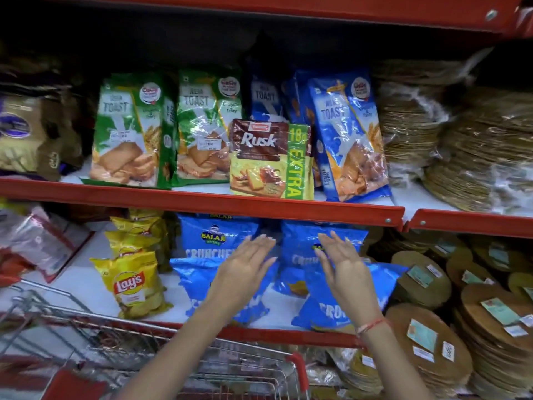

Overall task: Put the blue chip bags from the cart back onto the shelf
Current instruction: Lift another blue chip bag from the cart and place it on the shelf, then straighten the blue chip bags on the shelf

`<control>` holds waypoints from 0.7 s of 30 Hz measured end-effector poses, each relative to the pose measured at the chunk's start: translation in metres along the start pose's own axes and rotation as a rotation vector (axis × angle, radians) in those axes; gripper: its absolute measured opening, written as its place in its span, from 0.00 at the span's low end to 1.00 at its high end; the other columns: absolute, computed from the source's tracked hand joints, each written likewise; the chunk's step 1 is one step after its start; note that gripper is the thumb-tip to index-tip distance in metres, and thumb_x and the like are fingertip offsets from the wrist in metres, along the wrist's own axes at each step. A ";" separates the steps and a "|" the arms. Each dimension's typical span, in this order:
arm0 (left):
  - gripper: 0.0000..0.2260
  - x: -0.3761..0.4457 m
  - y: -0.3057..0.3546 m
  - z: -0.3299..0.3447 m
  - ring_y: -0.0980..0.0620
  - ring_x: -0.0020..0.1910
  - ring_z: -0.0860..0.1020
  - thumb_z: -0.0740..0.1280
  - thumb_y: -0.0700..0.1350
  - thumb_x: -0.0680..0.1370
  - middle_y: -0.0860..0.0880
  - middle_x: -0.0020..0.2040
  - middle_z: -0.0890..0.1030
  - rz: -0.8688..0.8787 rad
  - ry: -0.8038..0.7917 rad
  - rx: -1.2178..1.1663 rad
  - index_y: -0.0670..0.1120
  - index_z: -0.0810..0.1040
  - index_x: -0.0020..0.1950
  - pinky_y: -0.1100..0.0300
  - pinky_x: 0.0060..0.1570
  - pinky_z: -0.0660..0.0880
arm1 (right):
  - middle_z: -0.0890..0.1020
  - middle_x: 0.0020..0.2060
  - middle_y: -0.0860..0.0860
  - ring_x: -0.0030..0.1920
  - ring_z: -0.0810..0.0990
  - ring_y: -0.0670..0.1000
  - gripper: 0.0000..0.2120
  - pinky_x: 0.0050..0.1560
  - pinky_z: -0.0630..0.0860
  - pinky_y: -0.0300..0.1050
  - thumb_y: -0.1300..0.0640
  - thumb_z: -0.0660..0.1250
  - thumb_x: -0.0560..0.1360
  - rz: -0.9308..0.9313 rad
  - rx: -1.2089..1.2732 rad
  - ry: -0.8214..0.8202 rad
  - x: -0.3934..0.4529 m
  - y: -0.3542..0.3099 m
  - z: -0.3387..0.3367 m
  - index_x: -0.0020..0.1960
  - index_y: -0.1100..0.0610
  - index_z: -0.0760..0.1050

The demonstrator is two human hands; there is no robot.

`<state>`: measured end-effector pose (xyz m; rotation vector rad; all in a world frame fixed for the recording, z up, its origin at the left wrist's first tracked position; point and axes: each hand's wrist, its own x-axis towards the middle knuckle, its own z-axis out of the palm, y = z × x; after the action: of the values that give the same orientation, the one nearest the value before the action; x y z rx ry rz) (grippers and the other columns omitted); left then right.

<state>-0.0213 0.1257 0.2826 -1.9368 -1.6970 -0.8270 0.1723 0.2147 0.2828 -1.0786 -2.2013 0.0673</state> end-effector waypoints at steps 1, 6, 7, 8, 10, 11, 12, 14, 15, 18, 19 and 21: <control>0.22 -0.013 -0.022 -0.011 0.49 0.58 0.78 0.50 0.52 0.82 0.44 0.55 0.83 -0.008 0.000 0.022 0.40 0.77 0.59 0.54 0.65 0.65 | 0.80 0.60 0.57 0.64 0.74 0.55 0.22 0.69 0.67 0.51 0.48 0.53 0.78 -0.057 0.012 0.032 0.005 -0.022 0.009 0.63 0.60 0.73; 0.26 -0.078 -0.146 -0.064 0.52 0.70 0.67 0.42 0.52 0.83 0.41 0.63 0.77 -0.174 -0.178 0.218 0.38 0.72 0.63 0.52 0.72 0.50 | 0.84 0.54 0.53 0.61 0.78 0.53 0.20 0.66 0.64 0.48 0.51 0.53 0.77 -0.350 -0.001 0.051 0.035 -0.133 0.072 0.59 0.60 0.76; 0.28 -0.089 -0.167 -0.074 0.48 0.67 0.71 0.41 0.53 0.82 0.41 0.63 0.78 -0.225 -0.255 0.269 0.38 0.73 0.63 0.50 0.71 0.50 | 0.84 0.53 0.52 0.60 0.78 0.52 0.18 0.67 0.66 0.47 0.52 0.55 0.76 -0.399 -0.035 0.025 0.040 -0.153 0.088 0.58 0.59 0.77; 0.28 -0.099 -0.184 -0.080 0.45 0.65 0.74 0.41 0.54 0.82 0.40 0.62 0.78 -0.264 -0.310 0.325 0.38 0.73 0.63 0.48 0.71 0.50 | 0.85 0.52 0.51 0.60 0.79 0.51 0.16 0.66 0.69 0.47 0.52 0.58 0.75 -0.424 -0.082 -0.024 0.044 -0.170 0.102 0.56 0.57 0.77; 0.24 -0.116 -0.217 -0.088 0.42 0.60 0.78 0.50 0.52 0.79 0.39 0.60 0.80 -0.291 -0.363 0.438 0.38 0.75 0.61 0.48 0.72 0.45 | 0.86 0.48 0.49 0.58 0.80 0.49 0.13 0.62 0.74 0.48 0.54 0.64 0.71 -0.437 -0.152 -0.136 0.055 -0.207 0.125 0.54 0.55 0.79; 0.20 -0.122 -0.231 -0.089 0.42 0.57 0.80 0.57 0.49 0.76 0.39 0.58 0.81 -0.278 -0.376 0.482 0.37 0.76 0.59 0.48 0.73 0.44 | 0.86 0.48 0.50 0.58 0.80 0.50 0.13 0.64 0.72 0.49 0.56 0.65 0.70 -0.442 -0.194 -0.178 0.060 -0.224 0.135 0.54 0.55 0.80; 0.17 -0.125 -0.242 -0.089 0.42 0.53 0.82 0.66 0.46 0.72 0.39 0.54 0.83 -0.270 -0.404 0.514 0.37 0.78 0.56 0.46 0.73 0.49 | 0.85 0.50 0.53 0.61 0.77 0.52 0.14 0.68 0.68 0.50 0.60 0.64 0.71 -0.450 -0.212 -0.257 0.064 -0.239 0.145 0.56 0.58 0.78; 0.21 -0.130 -0.260 -0.086 0.44 0.47 0.84 0.80 0.41 0.59 0.39 0.46 0.86 -0.271 -0.484 0.554 0.37 0.82 0.49 0.38 0.63 0.69 | 0.81 0.56 0.61 0.68 0.69 0.58 0.15 0.74 0.53 0.54 0.67 0.58 0.75 -0.466 -0.253 -0.447 0.070 -0.263 0.165 0.60 0.64 0.73; 0.22 -0.129 -0.266 -0.088 0.45 0.44 0.85 0.82 0.39 0.54 0.41 0.42 0.86 -0.284 -0.534 0.567 0.39 0.83 0.46 0.36 0.55 0.74 | 0.80 0.56 0.63 0.69 0.68 0.59 0.14 0.75 0.49 0.56 0.68 0.56 0.76 -0.464 -0.293 -0.494 0.073 -0.272 0.174 0.60 0.66 0.72; 0.13 -0.119 -0.268 -0.096 0.49 0.45 0.84 0.75 0.36 0.65 0.46 0.42 0.86 -0.270 -0.699 0.629 0.44 0.80 0.48 0.43 0.66 0.69 | 0.82 0.52 0.63 0.64 0.73 0.59 0.12 0.76 0.46 0.56 0.68 0.56 0.76 -0.431 -0.386 -0.560 0.075 -0.288 0.186 0.55 0.65 0.75; 0.11 -0.118 -0.273 -0.093 0.49 0.48 0.83 0.68 0.35 0.72 0.47 0.45 0.85 -0.242 -0.733 0.631 0.45 0.77 0.52 0.46 0.72 0.61 | 0.83 0.50 0.63 0.59 0.76 0.59 0.12 0.76 0.46 0.56 0.68 0.56 0.75 -0.419 -0.384 -0.579 0.075 -0.292 0.187 0.52 0.64 0.77; 0.12 -0.118 -0.280 -0.093 0.49 0.46 0.82 0.62 0.33 0.75 0.47 0.45 0.84 -0.220 -0.771 0.629 0.46 0.74 0.55 0.49 0.76 0.52 | 0.84 0.44 0.62 0.50 0.81 0.58 0.12 0.77 0.45 0.54 0.71 0.57 0.73 -0.394 -0.384 -0.603 0.073 -0.301 0.185 0.46 0.64 0.78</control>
<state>-0.3197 0.0212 0.2525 -1.7044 -2.2451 0.4586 -0.1738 0.1134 0.2781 -0.8656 -3.0308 -0.2452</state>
